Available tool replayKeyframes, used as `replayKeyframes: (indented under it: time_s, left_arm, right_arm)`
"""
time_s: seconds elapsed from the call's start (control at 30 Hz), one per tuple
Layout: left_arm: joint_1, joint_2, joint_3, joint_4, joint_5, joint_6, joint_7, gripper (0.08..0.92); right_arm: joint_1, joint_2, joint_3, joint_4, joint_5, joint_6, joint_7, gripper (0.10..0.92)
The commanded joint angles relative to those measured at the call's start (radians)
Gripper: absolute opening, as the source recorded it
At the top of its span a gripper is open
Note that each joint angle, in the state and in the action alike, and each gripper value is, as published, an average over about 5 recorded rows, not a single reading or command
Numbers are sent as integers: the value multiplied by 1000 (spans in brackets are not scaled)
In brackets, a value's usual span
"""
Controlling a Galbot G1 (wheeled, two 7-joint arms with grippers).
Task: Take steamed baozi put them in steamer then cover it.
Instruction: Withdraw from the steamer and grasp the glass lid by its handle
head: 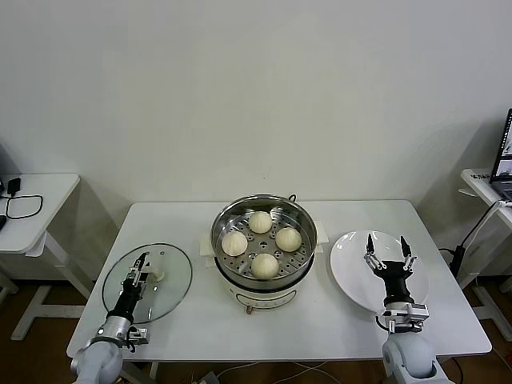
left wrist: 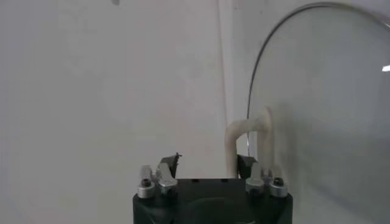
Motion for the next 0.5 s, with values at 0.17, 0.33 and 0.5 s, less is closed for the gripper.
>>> replayKeyframes:
  time_s: [0.17, 0.33, 0.5]
  left_arm:
    - [-2, 0, -2, -6, -20, -14, 4, 377]
    - [6, 5, -13, -48, -42, -4, 12, 241]
    - [29, 44, -65, -204, -117, 33, 51, 187]
  right_arm:
    - [-4, 1, 4, 11, -3, 0, 1, 823]
    - [-6, 6, 3, 15, -5, 1, 1, 823]
    - [-11, 8, 0, 22, -9, 2, 0, 823]
